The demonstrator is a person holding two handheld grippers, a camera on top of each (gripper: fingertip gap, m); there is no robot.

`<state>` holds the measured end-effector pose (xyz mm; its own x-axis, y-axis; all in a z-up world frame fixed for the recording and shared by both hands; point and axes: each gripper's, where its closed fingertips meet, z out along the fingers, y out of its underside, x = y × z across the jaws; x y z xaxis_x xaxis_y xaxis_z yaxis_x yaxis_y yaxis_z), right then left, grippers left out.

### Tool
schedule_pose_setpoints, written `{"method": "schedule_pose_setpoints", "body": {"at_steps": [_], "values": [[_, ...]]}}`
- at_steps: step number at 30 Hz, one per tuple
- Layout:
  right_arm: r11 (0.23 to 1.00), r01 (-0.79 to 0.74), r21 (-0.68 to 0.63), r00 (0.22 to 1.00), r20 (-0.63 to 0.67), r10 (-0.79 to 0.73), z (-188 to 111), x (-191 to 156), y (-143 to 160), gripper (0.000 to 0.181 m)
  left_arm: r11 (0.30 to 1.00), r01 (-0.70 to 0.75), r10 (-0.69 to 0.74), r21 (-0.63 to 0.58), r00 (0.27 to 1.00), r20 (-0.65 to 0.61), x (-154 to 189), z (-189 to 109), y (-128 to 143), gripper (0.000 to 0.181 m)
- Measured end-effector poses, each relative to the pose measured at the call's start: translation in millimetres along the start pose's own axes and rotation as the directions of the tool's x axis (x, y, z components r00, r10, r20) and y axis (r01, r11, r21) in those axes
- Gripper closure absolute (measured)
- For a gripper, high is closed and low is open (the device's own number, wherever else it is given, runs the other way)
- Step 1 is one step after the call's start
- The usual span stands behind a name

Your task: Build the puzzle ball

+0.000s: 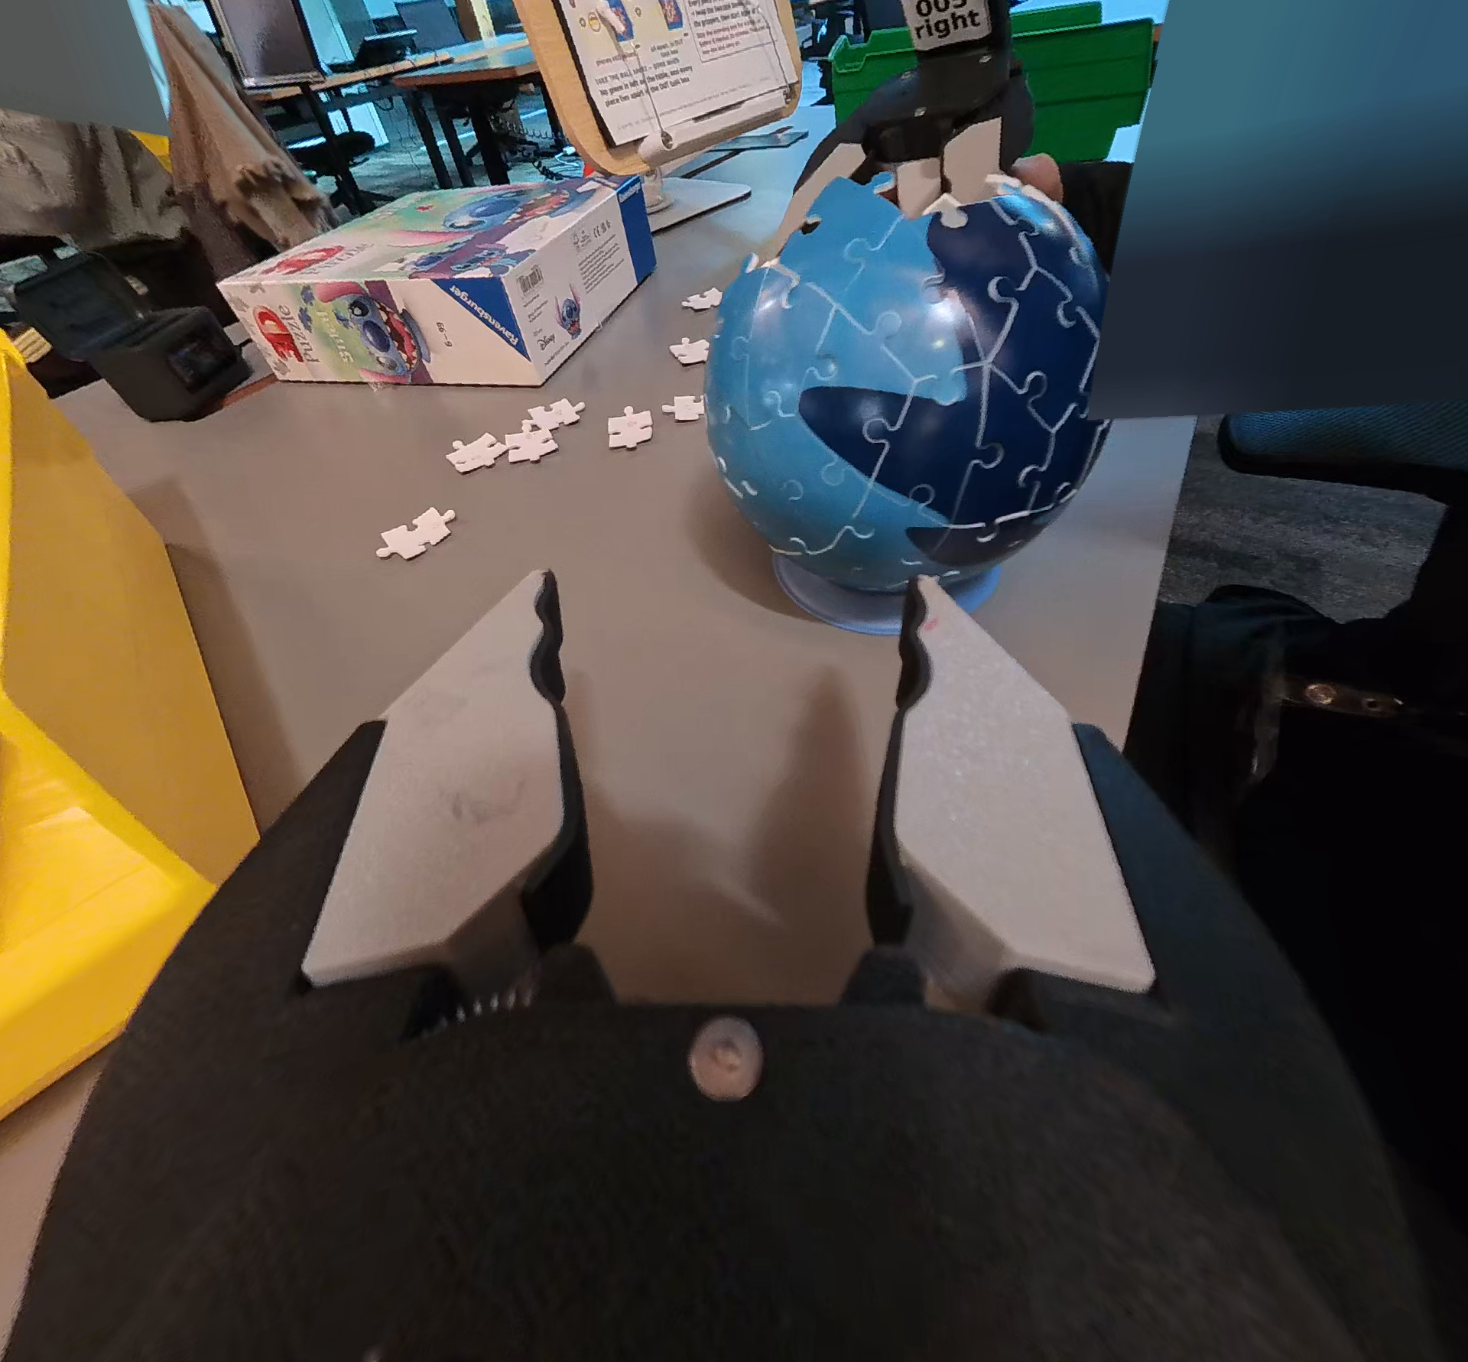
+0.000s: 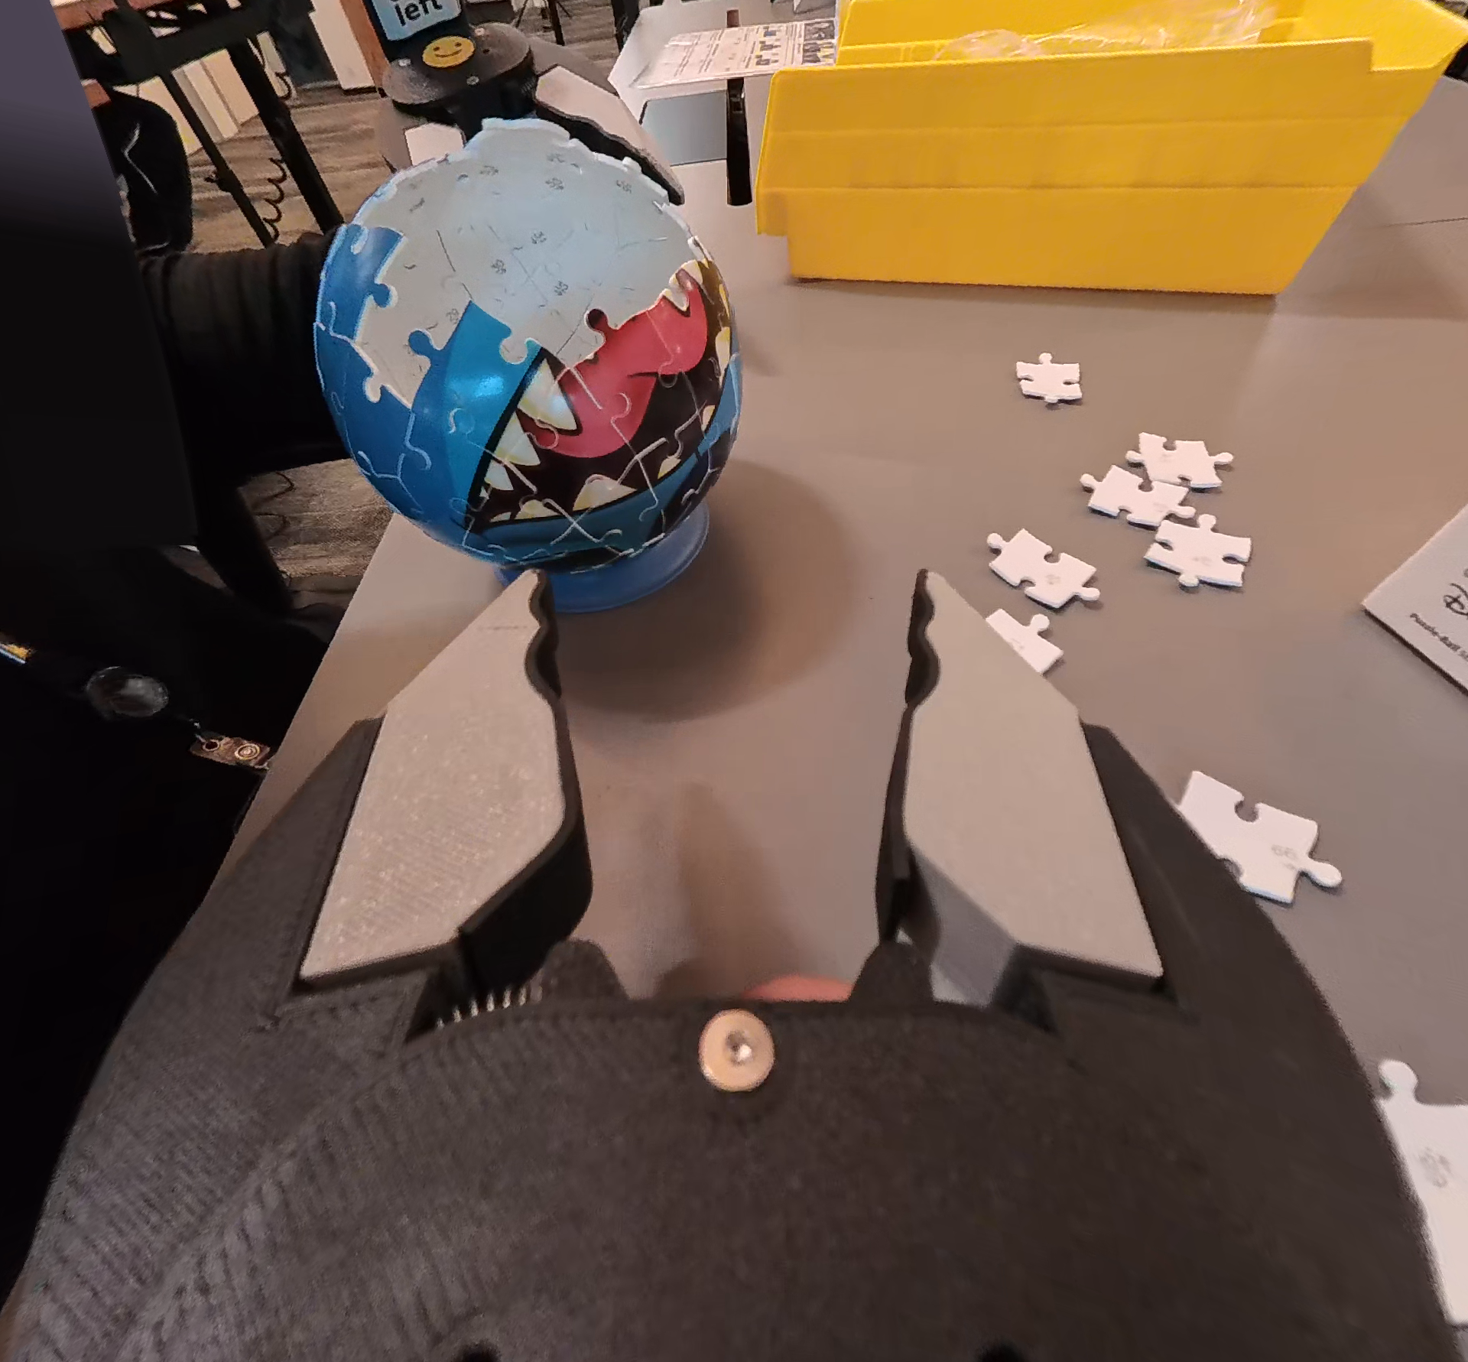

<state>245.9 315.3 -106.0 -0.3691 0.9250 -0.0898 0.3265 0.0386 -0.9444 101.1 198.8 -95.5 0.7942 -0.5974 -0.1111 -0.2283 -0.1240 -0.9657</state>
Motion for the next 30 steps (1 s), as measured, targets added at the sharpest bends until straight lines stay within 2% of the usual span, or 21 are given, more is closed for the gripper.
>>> {"method": "schedule_pose_setpoints", "body": {"at_steps": [30], "values": [[0.998,0.03,-0.051,0.999,0.038,-0.028,4.7,-7.8,6.9,0.096,1.0,-0.015,0.015,-0.011,1.0,-0.003,1.6,0.8,1.0,0.1]]}}
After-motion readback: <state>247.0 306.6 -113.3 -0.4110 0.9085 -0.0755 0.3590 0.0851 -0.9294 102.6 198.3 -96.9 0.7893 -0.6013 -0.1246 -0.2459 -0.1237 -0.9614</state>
